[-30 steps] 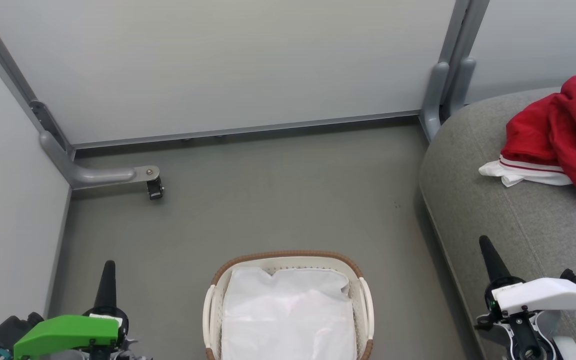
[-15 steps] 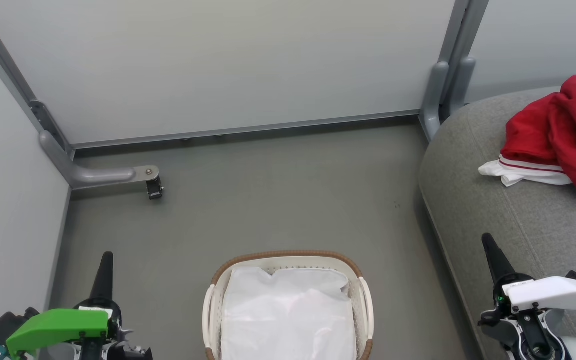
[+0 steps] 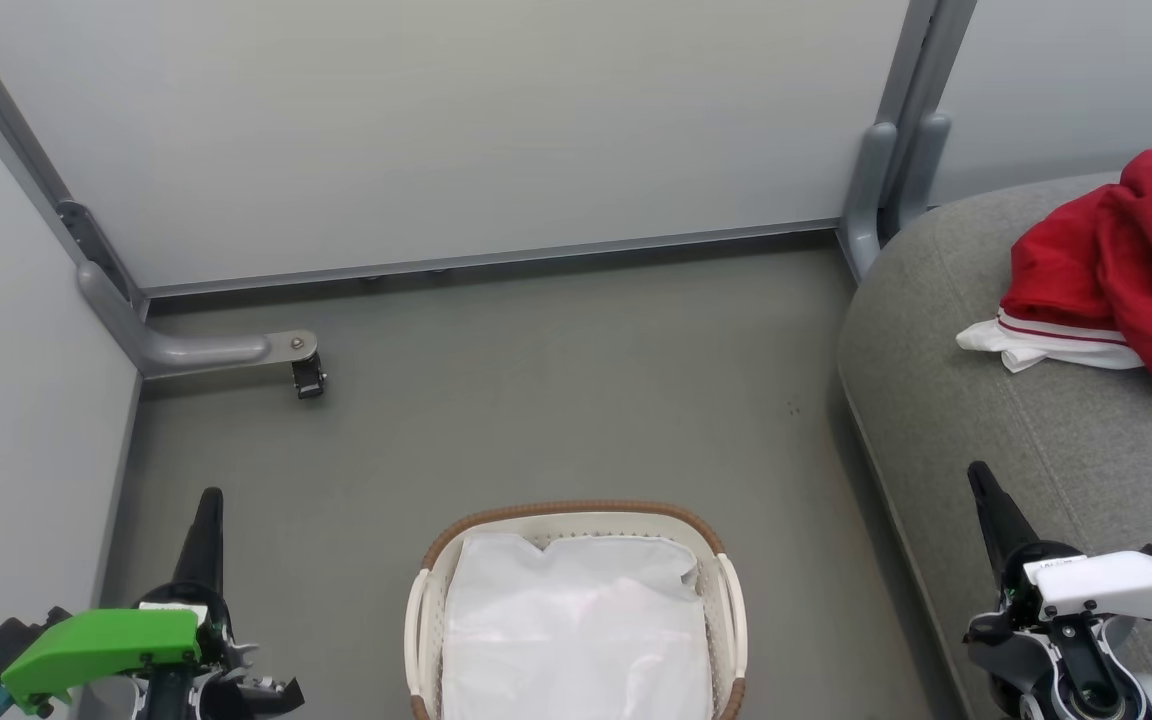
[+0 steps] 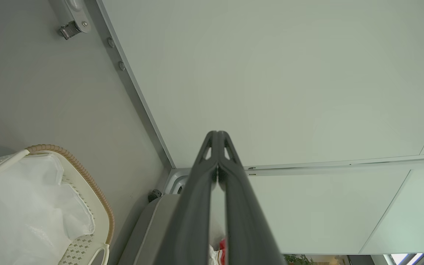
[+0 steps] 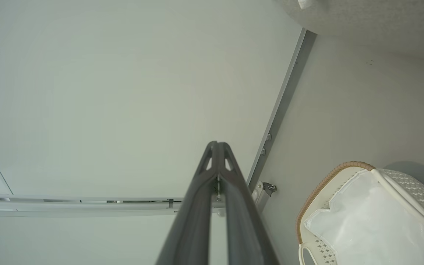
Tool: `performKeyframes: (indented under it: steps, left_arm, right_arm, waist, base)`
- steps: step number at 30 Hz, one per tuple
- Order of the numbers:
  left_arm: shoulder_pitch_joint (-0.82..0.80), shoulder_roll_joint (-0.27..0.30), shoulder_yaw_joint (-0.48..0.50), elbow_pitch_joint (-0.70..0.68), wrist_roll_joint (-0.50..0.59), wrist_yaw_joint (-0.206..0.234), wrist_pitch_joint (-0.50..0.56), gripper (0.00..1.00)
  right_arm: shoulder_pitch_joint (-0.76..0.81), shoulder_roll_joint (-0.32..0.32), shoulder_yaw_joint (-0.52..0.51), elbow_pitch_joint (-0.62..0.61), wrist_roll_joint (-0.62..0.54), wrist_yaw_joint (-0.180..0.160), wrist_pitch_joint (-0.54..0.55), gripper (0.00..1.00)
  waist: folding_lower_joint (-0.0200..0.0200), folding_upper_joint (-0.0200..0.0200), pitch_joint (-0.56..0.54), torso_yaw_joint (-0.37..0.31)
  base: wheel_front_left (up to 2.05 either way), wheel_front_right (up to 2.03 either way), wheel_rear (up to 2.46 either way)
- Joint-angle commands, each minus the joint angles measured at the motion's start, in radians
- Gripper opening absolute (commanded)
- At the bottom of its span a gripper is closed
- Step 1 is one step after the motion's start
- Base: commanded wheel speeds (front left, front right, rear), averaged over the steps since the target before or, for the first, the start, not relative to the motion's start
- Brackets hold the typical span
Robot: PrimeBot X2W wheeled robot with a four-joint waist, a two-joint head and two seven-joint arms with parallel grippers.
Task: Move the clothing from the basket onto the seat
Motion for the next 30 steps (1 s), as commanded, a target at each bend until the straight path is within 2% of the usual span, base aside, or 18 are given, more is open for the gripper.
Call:
performKeyframes:
  steps: [1, 20, 30]
  left_arm:
    - [-0.025, 0.000, 0.006, -0.008, -0.017, -0.004, 0.006, 0.00]
    - [-0.043, -0.002, 0.021, -0.008, -0.132, -0.011, 0.040, 0.00]
    - [-0.040, -0.002, 0.021, -0.007, -0.128, -0.011, 0.040, 0.00]
  right_arm:
    - [-0.017, -0.007, -0.006, -0.008, 0.020, 0.000, 0.008, 0.00]
    - [-0.017, -0.007, -0.024, -0.015, 0.149, 0.000, 0.042, 0.00]
    - [-0.017, -0.007, -0.024, -0.015, 0.144, 0.000, 0.041, 0.00]
  waist:
    - [0.0000, -0.0001, 0.000, 0.000]
    - [0.0000, -0.0001, 0.001, -0.001]
    - [0.0000, -0.0001, 0.001, -0.001]
  base:
    - [0.00, 0.00, 0.00]
    - [0.00, 0.00, 0.00]
    - [0.00, 0.00, 0.00]
